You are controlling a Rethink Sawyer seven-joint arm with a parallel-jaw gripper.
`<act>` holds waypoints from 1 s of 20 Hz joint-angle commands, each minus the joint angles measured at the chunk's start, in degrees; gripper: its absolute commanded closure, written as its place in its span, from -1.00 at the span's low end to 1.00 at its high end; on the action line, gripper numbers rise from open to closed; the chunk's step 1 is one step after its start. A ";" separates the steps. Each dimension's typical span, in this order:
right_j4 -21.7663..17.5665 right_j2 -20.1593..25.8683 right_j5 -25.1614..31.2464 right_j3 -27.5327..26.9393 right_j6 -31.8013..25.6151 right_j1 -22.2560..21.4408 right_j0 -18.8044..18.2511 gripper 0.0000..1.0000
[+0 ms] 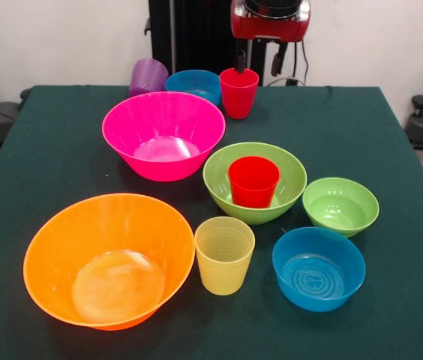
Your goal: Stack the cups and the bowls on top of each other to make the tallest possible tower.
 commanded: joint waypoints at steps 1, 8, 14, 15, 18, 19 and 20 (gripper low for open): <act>-8.47 5.85 -21.73 8.13 -6.36 -4.64 -6.07 -1.00; -8.26 12.47 -18.19 13.00 -11.64 -9.21 -13.53 -1.00; -13.47 16.39 -15.86 10.48 -14.73 -7.64 -14.04 -1.00; -14.00 16.43 -15.63 10.28 -14.10 -7.60 -13.91 -1.00; -14.76 16.85 -14.58 9.72 -12.01 -7.52 -13.13 -1.00; -14.82 17.29 -14.55 9.65 -11.77 -7.15 -13.27 -1.00; -14.40 18.46 -14.11 9.52 -11.85 -6.27 -13.62 -1.00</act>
